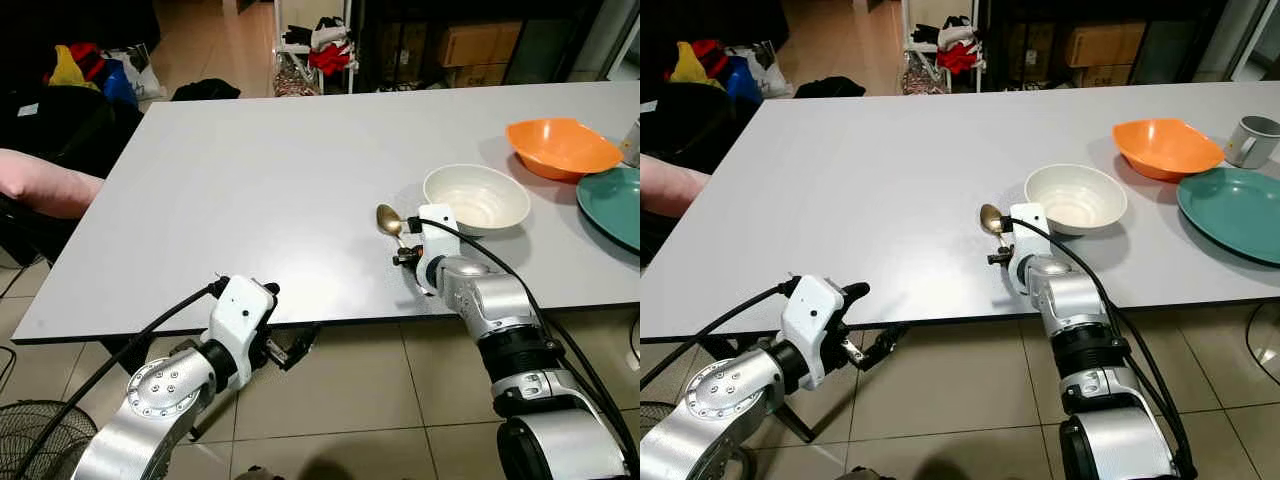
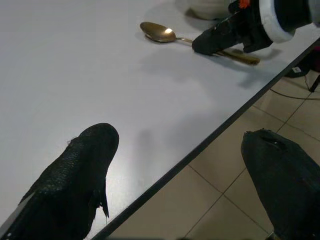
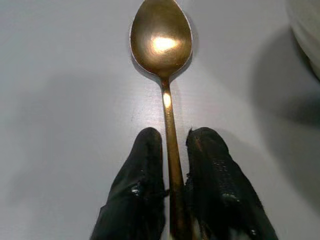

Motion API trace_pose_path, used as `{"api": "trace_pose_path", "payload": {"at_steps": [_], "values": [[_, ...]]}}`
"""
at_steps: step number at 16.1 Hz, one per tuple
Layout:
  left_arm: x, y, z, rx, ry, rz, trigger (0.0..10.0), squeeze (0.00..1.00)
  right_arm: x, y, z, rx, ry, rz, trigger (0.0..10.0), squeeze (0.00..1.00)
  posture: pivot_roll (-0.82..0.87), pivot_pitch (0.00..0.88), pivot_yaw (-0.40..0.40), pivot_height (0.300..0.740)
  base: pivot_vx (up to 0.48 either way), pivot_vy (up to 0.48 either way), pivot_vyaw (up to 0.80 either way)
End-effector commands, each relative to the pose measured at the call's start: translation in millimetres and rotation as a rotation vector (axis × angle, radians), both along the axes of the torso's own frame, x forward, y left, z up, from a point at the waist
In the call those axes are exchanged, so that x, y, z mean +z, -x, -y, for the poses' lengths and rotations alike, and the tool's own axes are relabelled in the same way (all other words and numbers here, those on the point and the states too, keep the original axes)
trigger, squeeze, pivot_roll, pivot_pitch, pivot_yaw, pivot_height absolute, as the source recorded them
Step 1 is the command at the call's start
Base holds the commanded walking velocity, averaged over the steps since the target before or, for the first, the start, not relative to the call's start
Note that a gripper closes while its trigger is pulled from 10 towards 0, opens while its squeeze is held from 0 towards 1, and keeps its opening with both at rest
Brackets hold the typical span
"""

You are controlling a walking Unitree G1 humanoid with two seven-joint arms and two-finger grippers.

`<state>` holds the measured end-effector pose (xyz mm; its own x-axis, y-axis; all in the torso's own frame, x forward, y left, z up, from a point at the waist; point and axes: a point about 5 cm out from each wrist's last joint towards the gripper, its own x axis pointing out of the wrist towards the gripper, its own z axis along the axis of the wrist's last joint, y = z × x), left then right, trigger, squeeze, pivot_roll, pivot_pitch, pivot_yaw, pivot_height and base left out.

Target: Setting the table

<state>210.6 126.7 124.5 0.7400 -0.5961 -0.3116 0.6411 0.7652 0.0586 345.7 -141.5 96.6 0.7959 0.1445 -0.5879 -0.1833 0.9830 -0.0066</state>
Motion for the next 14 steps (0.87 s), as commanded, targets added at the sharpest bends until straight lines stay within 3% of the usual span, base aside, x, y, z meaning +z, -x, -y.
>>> {"api": "trace_pose_path", "payload": {"at_steps": [1, 3, 4, 6, 8, 9, 10, 11, 14], "values": [[2, 1.0, -0.9, -0.007, -0.004, 0.001, 10.0, 0.0, 5, 0.7, 0.1, -0.016, -0.009, -0.005, 10.0, 1.0, -0.06, 0.0, 0.072, 0.74, 0.0, 0.0, 0.0], [6, 2.9, -3.4, 0.02, 0.028, 0.015, 10.0, 0.0, 21, 3.5, -0.1, -0.008, -0.006, 0.036, 10.0, 1.0, -0.06, 0.0, 0.073, 0.74, 0.0, 0.0, 0.0], [12, 4.4, -6.8, 0.064, 0.068, 0.028, 10.0, 0.0, 39, 9.1, -1.7, 0.014, -0.011, 0.085, 10.0, 1.0, -0.06, 0.0, 0.074, 0.74, 0.0, 0.0, 0.0], [18, -0.1, -18.8, 0.218, 0.111, 0.086, 10.0, 0.0, 62, 24.4, -7.2, 0.079, -0.037, 0.14, 10.0, 1.0, -0.06, 0.0, 0.076, 0.74, 0.0, 0.0, 0.0], [16, 0.4, -29.3, 0.336, 0.09, 0.109, 10.0, 0.0, 74, 40.3, -15.3, 0.198, -0.056, 0.265, 10.0, 1.0, -0.07, 0.0, 0.088, 0.74, 0.0, 0.0, 0.0], [14, 2.0, -31.6, 0.393, 0.08, 0.125, 10.0, 0.0, 71, 52.8, -19.2, 0.242, -0.076, 0.308, 10.0, 0.05, -0.08, 0.0, 0.092, 0.74, 0.0, 0.0, 0.0], [14, 2.5, -31.8, 0.41, 0.075, 0.134, 10.0, 0.0, 68, 58.1, -20.2, 0.263, -0.049, 0.33, 10.0, 0.0, -0.08, 0.0, 0.094, 0.74, 0.0, 0.0, 0.0], [15, 4.2, -30.0, 0.438, 0.067, 0.153, 10.0, 0.0, 59, 73.3, -24.5, 0.319, -0.046, 0.377, 10.0, 0.0, -0.07, 0.0, 0.091, 0.74, 0.0, 0.0, 0.0], [16, 8.3, -27.0, 0.49, 0.076, 0.159, 10.0, 0.0, 49, 88.3, -19.4, 0.276, -0.117, 0.381, 10.0, 0.0, -0.05, 0.0, 0.076, 0.74, 0.0, -0.286, 0.0]]}}
